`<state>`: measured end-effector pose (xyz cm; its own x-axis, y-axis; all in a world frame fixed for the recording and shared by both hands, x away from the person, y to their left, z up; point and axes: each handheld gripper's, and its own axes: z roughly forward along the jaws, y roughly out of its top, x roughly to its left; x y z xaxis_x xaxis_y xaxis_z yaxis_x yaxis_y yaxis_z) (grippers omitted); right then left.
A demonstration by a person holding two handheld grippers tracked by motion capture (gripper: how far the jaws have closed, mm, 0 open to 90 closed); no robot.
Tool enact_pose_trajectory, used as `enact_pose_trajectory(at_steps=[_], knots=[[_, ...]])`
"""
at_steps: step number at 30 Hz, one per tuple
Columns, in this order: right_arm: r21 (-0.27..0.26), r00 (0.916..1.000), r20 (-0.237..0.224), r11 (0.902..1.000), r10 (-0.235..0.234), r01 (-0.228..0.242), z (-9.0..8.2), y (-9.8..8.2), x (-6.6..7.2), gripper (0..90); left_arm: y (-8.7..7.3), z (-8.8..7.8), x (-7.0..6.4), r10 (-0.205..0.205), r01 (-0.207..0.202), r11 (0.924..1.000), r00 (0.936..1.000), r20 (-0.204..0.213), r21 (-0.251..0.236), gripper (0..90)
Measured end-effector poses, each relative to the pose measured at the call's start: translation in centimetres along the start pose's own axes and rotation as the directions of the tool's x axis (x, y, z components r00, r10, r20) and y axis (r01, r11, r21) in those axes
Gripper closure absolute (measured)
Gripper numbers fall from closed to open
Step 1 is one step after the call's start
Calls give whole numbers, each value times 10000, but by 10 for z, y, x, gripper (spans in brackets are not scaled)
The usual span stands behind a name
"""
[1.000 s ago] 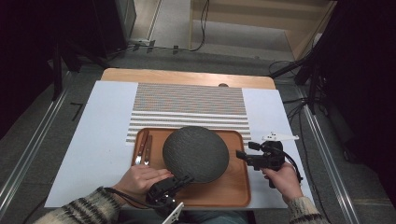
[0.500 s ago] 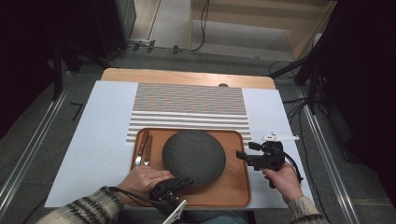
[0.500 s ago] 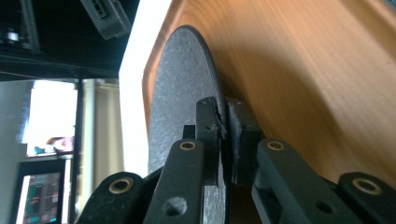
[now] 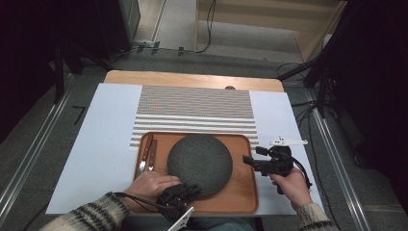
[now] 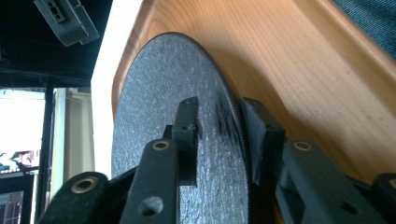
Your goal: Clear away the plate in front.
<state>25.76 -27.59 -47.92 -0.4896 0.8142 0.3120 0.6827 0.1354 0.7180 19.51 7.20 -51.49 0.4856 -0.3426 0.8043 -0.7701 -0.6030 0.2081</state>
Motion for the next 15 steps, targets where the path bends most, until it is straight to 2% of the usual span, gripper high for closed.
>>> enact_pose_trajectory(at_steps=[5,8,12,15], knots=[[9,10000,-1,10000,6,-6,0,0,0,228,-2,0,1,-230,228,9996,9997,-94,-144,550],[49,10000,-8,10000,-18,18,0,0,0,228,-3,1,1,-324,322,9993,9994,-98,-198,528],[69,10000,1,10000,-3,3,0,0,0,228,-3,0,3,-656,655,9975,9978,-41,-271,485],[73,10000,4,10000,-5,5,1,0,0,228,-5,0,7,-1003,1007,9946,9948,159,-256,455]])
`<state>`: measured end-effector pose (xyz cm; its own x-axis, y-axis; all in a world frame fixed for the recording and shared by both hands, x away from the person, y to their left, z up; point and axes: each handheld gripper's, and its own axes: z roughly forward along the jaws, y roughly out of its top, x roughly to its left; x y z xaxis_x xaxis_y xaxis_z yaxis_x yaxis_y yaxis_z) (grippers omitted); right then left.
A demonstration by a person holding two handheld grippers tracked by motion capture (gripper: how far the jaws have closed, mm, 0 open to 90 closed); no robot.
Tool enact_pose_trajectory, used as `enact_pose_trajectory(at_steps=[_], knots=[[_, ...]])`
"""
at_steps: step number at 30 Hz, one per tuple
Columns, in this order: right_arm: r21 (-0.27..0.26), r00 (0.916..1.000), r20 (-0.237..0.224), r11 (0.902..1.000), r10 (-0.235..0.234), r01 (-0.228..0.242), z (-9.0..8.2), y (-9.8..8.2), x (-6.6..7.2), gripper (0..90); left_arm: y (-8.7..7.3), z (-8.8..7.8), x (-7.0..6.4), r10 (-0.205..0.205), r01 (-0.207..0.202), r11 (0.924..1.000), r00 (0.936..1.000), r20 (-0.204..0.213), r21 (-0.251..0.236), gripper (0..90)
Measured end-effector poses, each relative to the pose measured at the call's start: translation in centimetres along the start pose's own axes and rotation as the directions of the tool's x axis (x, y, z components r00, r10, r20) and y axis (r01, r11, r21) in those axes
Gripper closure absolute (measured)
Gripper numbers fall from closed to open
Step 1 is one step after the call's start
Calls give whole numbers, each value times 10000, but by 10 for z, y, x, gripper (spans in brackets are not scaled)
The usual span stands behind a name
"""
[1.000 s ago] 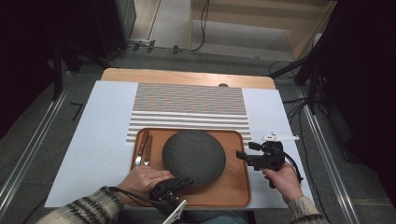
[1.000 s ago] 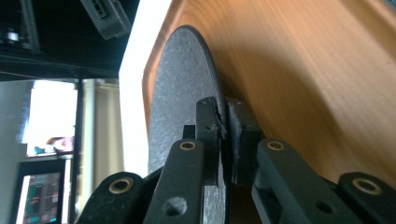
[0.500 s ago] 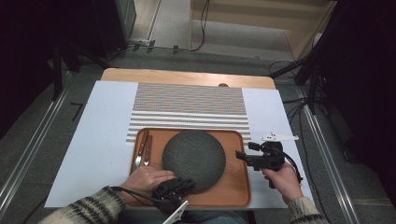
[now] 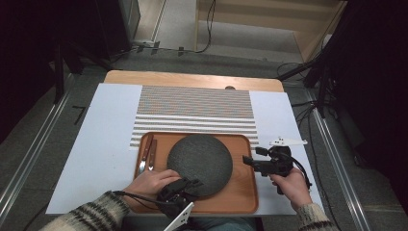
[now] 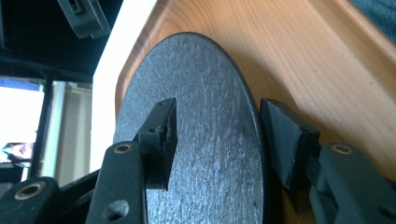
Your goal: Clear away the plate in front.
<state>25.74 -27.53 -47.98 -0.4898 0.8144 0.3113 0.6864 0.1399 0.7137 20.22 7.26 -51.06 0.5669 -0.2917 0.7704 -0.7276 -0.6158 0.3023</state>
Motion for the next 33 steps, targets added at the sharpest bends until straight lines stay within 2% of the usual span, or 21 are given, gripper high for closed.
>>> enact_pose_trajectory(at_steps=[4,8,10,15,22,26,29,30,32,33], knots=[[16,10000,0,10000,-5,5,0,0,0,228,-2,0,3,-394,395,9992,9991,159,-72,400],[18,10000,-2,10000,16,-15,-1,-1,0,228,-2,-1,6,-538,541,9985,9981,303,-95,356],[17,10000,16,10000,0,0,-1,-1,0,228,-3,-3,9,-704,709,9975,9957,601,-57,342],[16,10000,27,10000,3,-3,-1,-1,0,228,-5,-8,16,-1204,1218,9925,9896,785,-134,322],[24,10000,39,10000,18,-19,-1,-1,0,228,-5,-16,24,-1684,1723,9845,9808,983,-329,310],[32,10000,49,10000,45,-45,-1,-2,0,228,-5,-19,27,-2170,2237,9737,9685,1217,-436,310],[29,10000,55,10000,39,-39,-1,-2,0,228,-6,-21,32,-2802,2899,9554,9502,1366,-565,310],[30,10000,51,10000,41,-42,-2,-2,0,228,-7,-22,34,-2943,3045,9505,9461,1355,-614,310],[26,10000,54,10000,47,-47,-2,-2,0,228,-8,-24,37,-3410,3543,9328,9271,1553,-668,309],[18,10000,58,10000,54,-54,-2,-2,0,228,-9,-24,39,-3663,3815,9221,9146,1715,-649,303]])
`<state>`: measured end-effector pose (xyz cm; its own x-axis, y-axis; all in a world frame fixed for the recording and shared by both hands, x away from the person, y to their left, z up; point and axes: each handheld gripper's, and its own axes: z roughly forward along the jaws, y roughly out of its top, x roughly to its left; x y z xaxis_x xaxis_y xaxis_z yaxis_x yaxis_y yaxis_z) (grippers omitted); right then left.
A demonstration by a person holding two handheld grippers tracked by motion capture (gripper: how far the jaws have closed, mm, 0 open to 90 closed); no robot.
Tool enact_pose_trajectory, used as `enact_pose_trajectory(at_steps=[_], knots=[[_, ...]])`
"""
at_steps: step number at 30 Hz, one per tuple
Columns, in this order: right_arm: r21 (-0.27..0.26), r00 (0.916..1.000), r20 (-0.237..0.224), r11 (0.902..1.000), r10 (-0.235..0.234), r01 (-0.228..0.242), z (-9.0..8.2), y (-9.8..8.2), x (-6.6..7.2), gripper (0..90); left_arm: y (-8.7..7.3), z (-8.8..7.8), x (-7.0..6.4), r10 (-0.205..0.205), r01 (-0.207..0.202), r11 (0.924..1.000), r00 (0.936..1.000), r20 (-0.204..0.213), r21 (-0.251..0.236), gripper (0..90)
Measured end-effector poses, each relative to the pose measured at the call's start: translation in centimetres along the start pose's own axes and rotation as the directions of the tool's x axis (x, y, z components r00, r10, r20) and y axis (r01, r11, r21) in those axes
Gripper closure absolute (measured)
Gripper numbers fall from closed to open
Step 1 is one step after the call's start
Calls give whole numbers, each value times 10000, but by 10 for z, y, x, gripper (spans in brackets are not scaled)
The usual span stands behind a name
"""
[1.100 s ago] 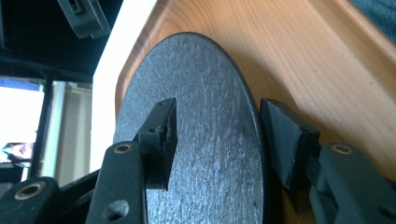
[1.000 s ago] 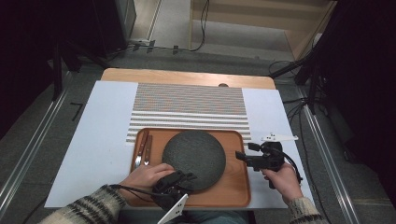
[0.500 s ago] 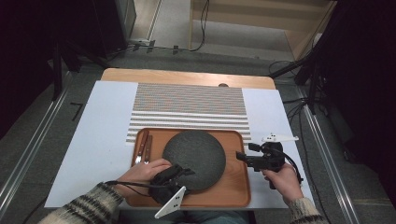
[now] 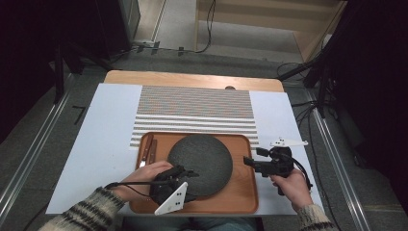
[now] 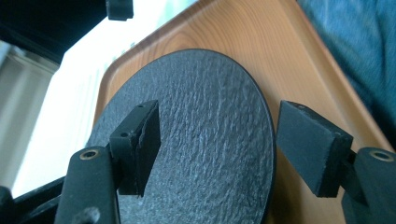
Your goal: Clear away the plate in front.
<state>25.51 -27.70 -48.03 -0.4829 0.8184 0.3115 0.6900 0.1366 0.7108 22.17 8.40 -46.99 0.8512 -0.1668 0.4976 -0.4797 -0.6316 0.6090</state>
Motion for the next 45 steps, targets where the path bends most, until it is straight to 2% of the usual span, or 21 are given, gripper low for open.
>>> enact_pose_trajectory(at_steps=[1,4,7,12,16,20,22,23,24,26,28,29,30,31,32,37,38,39,40,42,45], knots=[[2,10000,6,10000,-2,2,0,0,0,228,0,0,2,-269,269,9996,9995,154,6,293],[13,10000,3,10000,-24,24,0,0,0,228,-2,1,4,-706,699,9974,9966,432,165,293],[32,10000,-12,10000,-39,39,0,0,0,228,-3,2,8,-1363,1350,9905,9887,629,241,286],[45,10000,-56,10000,-47,47,1,-1,2,228,-4,2,16,-2670,2650,9637,9592,930,336,280],[85,10000,-78,10000,-52,52,2,-1,2,228,-7,2,22,-3579,3560,9338,9292,919,364,280],[86,9999,-139,9999,-86,87,3,-1,3,228,-8,2,27,-4272,4252,9042,9005,816,413,279],[126,9998,-144,9999,-116,118,3,-1,4,228,-9,3,29,-4666,4632,8843,8814,736,594,278],[144,9998,-135,9998,-123,125,3,-1,4,228,-10,4,31,-4910,4862,8705,8686,669,771,265],[139,9998,-145,9998,-133,135,3,-1,4,228,-10,6,32,-5183,5129,8544,8524,686,832,254],[133,9998,-139,9998,-156,158,3,-1,4,228,-12,6,33,-5532,5472,8324,8299,722,879,249],[137,9997,-141,9997,-177,179,3,-1,5,228,-11,5,34,-5672,5610,8228,8208,675,911,248],[140,9997,-137,9997,-191,193,3,-1,5,228,-11,5,35,-5770,5713,8161,8142,653,878,241],[142,9997,-134,9997,-195,197,3,-1,4,228,-11,4,35,-5903,5849,8065,8048,621,858,234],[153,9998,-129,9997,-174,176,3,-1,4,228,-10,4,36,-6076,6026,7938,7918,622,820,234],[152,9998,-127,9997,-176,178,3,-1,4,228,-10,4,36,-6274,6230,7784,7759,654,767,234],[174,9997,-133,9996,-214,216,3,-2,5,228,-10,5,40,-7023,6985,7117,7099,534,741,233],[184,9997,-115,9996,-212,214,3,-2,5,228,-11,5,41,-7189,7148,6948,6934,486,789,233],[192,9998,-106,9996,-195,197,3,-2,5,228,-11,6,41,-7372,7331,6754,6740,480,795,233],[189,9998,-108,9997,-180,182,3,-2,5,228,-12,5,42,-7486,7441,6626,6616,438,849,233],[187,9998,-93,9997,-158,159,3,-3,5,228,-12,5,42,-7678,7643,6400,6400,281,793,233],[154,9998,-106,9998,-159,160,3,-3,5,228,-14,3,45,-7845,7814,6190,6200,144,797,233]])
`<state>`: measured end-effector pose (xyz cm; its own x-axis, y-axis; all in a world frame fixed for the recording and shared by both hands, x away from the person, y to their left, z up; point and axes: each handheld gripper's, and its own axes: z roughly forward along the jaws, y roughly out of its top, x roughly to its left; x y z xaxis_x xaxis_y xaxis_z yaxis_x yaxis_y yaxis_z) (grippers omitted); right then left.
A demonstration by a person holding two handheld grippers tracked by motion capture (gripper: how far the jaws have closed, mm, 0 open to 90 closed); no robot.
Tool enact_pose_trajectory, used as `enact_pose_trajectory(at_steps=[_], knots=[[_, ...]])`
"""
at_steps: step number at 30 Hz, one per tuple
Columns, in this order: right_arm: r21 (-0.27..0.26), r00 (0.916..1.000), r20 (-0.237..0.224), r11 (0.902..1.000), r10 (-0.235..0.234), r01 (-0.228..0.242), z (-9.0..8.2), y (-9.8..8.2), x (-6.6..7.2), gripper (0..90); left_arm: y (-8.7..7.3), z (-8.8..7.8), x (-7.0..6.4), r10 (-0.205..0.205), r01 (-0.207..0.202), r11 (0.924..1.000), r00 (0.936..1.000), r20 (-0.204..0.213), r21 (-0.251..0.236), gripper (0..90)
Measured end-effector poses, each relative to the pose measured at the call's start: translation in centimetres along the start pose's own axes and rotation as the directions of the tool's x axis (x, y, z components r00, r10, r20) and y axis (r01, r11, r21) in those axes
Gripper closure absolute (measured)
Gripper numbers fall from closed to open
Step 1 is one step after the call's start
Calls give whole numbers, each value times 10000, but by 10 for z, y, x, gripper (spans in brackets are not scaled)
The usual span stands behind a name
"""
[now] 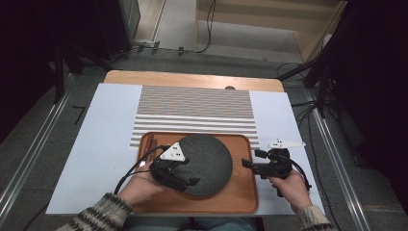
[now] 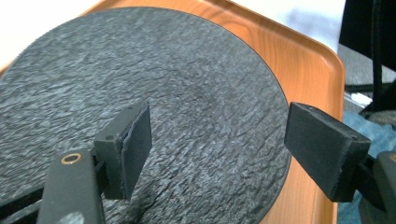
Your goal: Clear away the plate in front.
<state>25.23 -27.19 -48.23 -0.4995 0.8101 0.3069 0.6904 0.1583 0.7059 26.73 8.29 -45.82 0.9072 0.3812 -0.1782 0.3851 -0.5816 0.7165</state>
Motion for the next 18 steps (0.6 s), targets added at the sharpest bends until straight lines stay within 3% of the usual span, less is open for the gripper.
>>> enact_pose_trajectory(at_steps=[9,18], knots=[[20,10000,-31,10000,-17,17,0,-1,0,228,-2,-8,9,-735,735,9973,9968,-328,-25,234],[36,10000,-15,10000,-1,1,-1,-1,0,228,-7,-18,22,-949,946,9955,9926,-763,-79,234]])
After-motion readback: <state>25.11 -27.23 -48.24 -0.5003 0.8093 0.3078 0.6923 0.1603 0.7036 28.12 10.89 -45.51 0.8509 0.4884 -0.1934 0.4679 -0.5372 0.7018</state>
